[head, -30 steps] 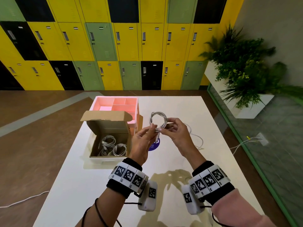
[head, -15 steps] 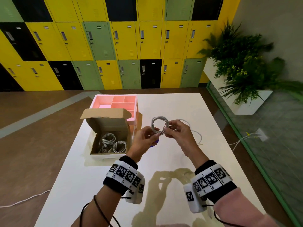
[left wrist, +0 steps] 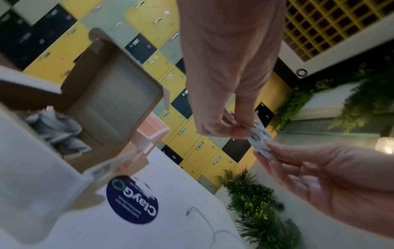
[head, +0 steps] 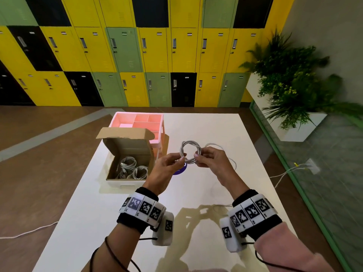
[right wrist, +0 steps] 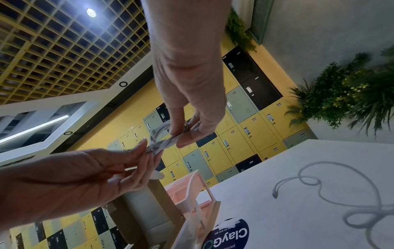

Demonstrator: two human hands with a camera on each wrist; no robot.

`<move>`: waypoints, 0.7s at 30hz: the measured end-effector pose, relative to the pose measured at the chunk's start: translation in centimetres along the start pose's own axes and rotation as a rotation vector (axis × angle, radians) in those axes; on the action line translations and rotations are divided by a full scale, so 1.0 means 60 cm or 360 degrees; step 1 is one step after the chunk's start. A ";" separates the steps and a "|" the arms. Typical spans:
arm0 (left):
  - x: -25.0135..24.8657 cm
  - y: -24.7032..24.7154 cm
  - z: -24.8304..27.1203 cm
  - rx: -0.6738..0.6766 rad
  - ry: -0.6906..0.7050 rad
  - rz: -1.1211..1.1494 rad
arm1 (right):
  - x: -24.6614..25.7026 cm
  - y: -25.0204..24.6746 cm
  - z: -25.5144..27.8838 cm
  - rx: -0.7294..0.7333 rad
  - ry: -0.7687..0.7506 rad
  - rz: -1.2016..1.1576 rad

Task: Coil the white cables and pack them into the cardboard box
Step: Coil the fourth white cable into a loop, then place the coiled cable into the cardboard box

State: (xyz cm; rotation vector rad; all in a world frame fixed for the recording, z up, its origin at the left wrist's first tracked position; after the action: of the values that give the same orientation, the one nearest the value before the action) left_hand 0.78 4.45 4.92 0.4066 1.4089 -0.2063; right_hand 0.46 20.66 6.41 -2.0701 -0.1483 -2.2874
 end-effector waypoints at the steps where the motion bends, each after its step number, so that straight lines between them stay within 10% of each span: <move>1: -0.002 0.002 0.002 -0.0015 0.0016 -0.0027 | 0.001 -0.002 0.003 0.0016 0.0009 0.0013; 21: 0.030 -0.080 0.041 -0.0545 0.0041 -0.0154 | -0.035 0.060 -0.018 0.0124 0.0155 0.0488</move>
State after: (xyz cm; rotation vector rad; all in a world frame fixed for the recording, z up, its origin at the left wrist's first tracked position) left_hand 1.49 -0.72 2.70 0.0590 1.4578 -0.0355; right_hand -0.04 16.89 4.33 -1.7959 0.0785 -2.1532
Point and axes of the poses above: each hand's wrist, its own z-axis away from the middle knuckle, its own y-axis out of the palm, x = y × z, the point moved 9 cm from there along -z, towards the middle knuckle, and after that the axes turned 10 degrees about x, right-handed, at the moved point
